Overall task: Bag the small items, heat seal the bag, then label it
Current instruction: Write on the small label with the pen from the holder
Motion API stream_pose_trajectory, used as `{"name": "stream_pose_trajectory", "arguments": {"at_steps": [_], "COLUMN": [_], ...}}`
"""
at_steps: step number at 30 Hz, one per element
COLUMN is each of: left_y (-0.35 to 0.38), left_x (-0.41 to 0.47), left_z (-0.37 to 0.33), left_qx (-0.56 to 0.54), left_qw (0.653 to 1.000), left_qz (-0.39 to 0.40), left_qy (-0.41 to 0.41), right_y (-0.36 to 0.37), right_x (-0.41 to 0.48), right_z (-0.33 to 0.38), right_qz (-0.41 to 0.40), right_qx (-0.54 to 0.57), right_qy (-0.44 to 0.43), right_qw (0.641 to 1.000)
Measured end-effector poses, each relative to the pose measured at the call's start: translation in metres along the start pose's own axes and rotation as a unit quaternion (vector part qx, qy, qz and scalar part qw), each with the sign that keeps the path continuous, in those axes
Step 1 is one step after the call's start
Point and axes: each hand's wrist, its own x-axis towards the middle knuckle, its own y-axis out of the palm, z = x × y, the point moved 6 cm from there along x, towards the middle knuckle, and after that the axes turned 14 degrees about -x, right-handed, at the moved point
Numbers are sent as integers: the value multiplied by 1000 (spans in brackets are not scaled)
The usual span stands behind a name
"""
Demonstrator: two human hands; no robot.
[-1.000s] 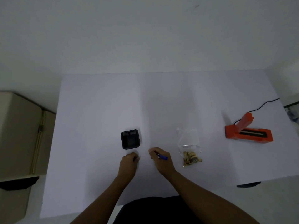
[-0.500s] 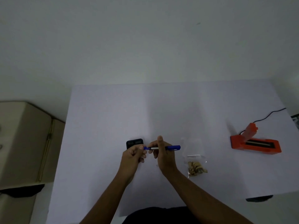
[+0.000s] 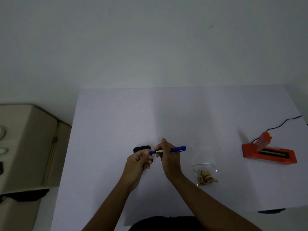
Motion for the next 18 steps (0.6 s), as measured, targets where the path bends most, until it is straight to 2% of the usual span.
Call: {"name": "stream_pose_trajectory", "arguments": {"at_steps": [12, 18], "left_y": [5, -4], "left_x": [4, 8], "left_z": [-9, -1], "left_qx": [-72, -128], "left_qw": [996, 988], "left_qz": [23, 13], "left_qy": [-37, -89], "right_y": [21, 39], "right_x": [13, 23], "right_z": [20, 18], "right_qz": [3, 71], "right_qx": [-50, -93], "right_qy": [-17, -40], "right_qw": [999, 992]}}
